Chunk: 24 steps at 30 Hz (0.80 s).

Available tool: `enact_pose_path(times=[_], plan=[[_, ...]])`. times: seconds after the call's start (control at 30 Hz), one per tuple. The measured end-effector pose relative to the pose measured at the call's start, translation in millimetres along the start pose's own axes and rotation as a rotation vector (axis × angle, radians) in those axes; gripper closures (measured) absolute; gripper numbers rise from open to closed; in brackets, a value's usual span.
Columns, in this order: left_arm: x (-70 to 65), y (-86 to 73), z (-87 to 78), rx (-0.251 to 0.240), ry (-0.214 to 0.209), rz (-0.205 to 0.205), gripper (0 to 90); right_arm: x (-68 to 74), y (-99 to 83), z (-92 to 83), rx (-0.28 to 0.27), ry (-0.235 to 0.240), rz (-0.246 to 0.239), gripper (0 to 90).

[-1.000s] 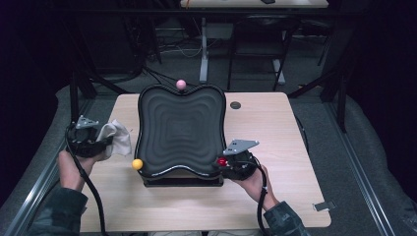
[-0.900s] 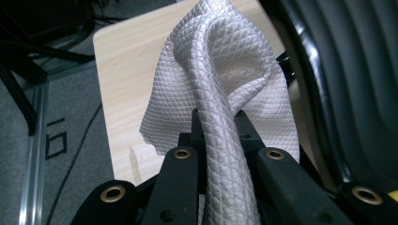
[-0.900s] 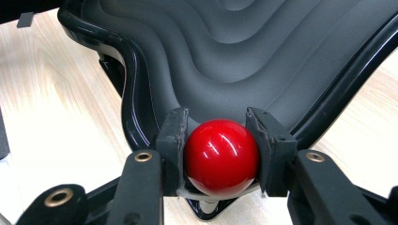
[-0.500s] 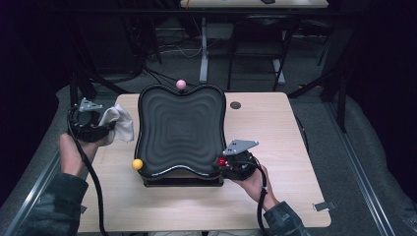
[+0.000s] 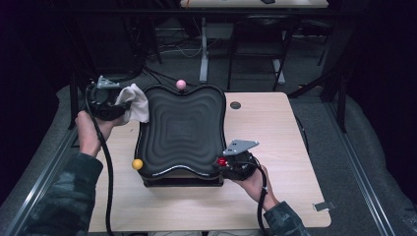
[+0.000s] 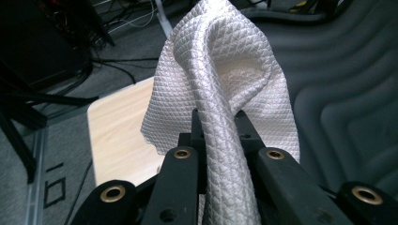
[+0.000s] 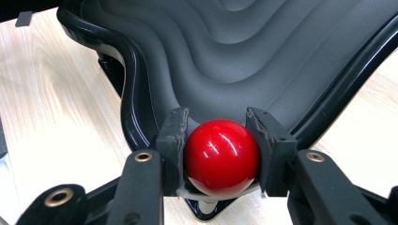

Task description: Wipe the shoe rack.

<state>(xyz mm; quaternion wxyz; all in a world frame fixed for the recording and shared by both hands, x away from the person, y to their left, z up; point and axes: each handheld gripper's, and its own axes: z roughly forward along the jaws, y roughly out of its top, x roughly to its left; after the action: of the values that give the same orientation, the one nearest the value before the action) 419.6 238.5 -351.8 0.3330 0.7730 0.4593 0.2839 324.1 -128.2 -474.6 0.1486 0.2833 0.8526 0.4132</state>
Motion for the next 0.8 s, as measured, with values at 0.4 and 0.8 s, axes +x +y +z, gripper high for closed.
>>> enact_pose_path(times=[0.4,0.8], plan=[[-16.1,28.0,50.0,0.019,-0.023,-0.030,82.6,-0.3,-0.3,-0.6,0.005,0.002,-0.005,59.7],[-13.4,30.8,72.8,0.039,0.006,-0.054,82.5,0.0,-0.4,-1.1,0.014,-0.023,-0.010,59.7]])
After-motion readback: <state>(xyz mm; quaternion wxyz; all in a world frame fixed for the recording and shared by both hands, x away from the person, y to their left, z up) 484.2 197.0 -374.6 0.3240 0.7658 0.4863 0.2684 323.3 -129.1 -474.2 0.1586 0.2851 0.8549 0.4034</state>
